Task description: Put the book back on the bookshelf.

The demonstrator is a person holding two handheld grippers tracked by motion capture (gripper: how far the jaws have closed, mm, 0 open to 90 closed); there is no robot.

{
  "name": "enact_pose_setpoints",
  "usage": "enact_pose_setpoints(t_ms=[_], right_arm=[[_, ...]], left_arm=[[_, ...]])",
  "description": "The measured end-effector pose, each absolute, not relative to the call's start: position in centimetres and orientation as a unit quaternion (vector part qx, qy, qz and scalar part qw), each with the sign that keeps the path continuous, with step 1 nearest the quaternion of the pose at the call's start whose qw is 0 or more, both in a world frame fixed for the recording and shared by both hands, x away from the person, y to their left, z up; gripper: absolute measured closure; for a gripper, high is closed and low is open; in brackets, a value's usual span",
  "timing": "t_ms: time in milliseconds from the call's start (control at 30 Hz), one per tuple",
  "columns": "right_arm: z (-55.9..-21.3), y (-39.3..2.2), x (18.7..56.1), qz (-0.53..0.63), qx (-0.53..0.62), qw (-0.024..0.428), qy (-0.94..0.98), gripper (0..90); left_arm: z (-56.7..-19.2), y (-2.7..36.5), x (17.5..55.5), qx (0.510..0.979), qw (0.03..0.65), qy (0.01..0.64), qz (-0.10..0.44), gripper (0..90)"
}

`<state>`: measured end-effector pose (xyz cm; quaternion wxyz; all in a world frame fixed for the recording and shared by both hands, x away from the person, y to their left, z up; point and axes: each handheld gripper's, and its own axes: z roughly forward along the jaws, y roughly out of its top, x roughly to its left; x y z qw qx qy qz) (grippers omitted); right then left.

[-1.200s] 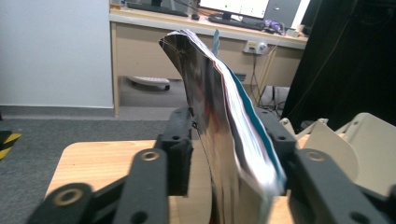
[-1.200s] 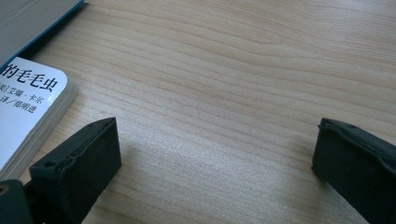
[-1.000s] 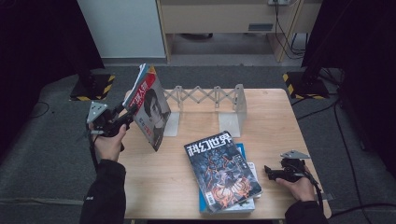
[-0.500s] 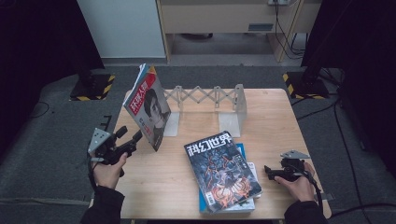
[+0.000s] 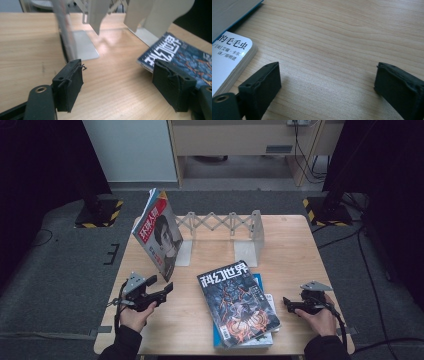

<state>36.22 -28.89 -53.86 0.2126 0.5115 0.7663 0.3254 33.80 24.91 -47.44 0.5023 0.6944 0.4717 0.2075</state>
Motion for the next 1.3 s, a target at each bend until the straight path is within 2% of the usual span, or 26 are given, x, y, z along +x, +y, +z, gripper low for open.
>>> enact_pose_setpoints(t_ms=[33, 133, 300, 433, 533, 667, 1300], right_arm=[[-53.9, -28.9, 36.2, 0.325, 0.512, 0.213, 0.766, 8.2], [-53.6, -28.8, 36.1, 0.323, 0.506, 0.211, 0.771, 17.8], [-52.9, -28.5, 35.8, 0.34, 0.504, 0.19, 0.771, 26.2], [-51.8, -28.3, 35.4, 0.362, 0.493, 0.2, 0.765, 31.7], [-51.1, -28.0, 35.2, 0.385, 0.491, 0.207, 0.754, 33.3], [-50.4, -27.3, 34.9, 0.414, 0.49, 0.192, 0.743, 36.5], [-49.7, -23.7, 34.2, 0.449, 0.448, 0.146, 0.759, 37.8]], left_arm=[[-47.6, 24.7, 33.8, 0.7, 0.497, 0.468, 0.207, 24.6], [-47.9, 24.1, 33.8, 0.707, 0.499, 0.458, 0.207, 24.7], [-48.6, 23.3, 33.8, 0.715, 0.497, 0.452, 0.191, 24.8], [-48.9, 22.6, 33.8, 0.719, 0.499, 0.452, 0.171, 25.0], [-49.0, 21.9, 33.8, 0.726, 0.502, 0.444, 0.157, 24.9], [-49.2, 21.0, 33.7, 0.731, 0.502, 0.439, 0.146, 24.5], [-50.6, 16.9, 34.4, 0.76, 0.481, 0.424, 0.102, 25.9]])
